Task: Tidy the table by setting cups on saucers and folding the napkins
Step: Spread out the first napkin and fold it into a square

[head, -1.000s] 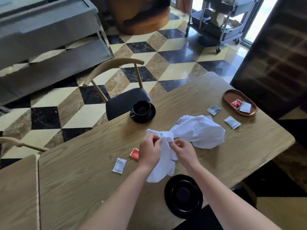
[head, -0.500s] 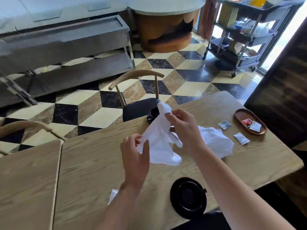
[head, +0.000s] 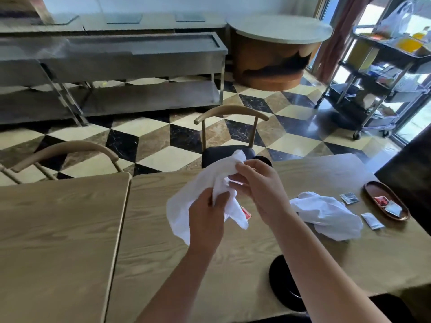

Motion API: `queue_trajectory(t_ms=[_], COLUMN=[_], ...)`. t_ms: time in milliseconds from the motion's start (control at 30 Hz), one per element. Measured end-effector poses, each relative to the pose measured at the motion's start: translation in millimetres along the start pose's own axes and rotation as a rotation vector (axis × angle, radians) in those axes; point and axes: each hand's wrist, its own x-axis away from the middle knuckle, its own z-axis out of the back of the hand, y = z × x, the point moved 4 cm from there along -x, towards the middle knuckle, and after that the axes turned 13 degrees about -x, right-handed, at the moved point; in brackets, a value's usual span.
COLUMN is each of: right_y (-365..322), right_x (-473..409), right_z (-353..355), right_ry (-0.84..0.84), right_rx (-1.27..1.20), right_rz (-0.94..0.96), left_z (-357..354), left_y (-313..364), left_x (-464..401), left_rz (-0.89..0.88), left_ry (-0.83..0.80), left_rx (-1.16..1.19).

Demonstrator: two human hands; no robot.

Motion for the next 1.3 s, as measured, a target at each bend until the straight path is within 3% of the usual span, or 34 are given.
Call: queue_trajectory(t_ms=[67,200,333,533,633,767,967,1100,1167,1300], right_y=[15,53,81,78,64,36,10,15,24,15], right_x=[9,26,45,53,47,27,-18,-60,-77,-111], right_z=[-13,-31,-55,-76,-76,-75,-64,-56,-51,-45], right_ry=[-0.013,-0.07,-0.197,-0.049,-0.005,-0.003,-0.079,-0.102,-0.166,-0.172], right_rx=[0.144,0.427,0.682,0.743,0.753,0.811,1.072,1.229,1.322,1.35], right_rz=[-0.001,-0.06,0.0,0.273,0.331,0.382,0.371,0.312,0.267,0.191], left_z=[26,70,105,141,160,178,193,173,168,180], left_y=[-10,-26,-33,-39,-48,-70,-114,-149,-163,-144], left_x=[-7,-20,-26,-34,-45,-67,-100,-109,-114,-151], left_rz=[0.043,0.053,0.046,0.007,-0.087,-0.236,-0.127,-0.041,0.003,0.003], left_ry=[-0.033,-0.145,-0.29,-0.384,-0.425,-0.351,-0.322,-0.553,-0.592,-0.307], left_rx=[0.09,0.058,0.072,0.118,-0.08,-0.486,-0.727,-1.022,-1.105,-1.083])
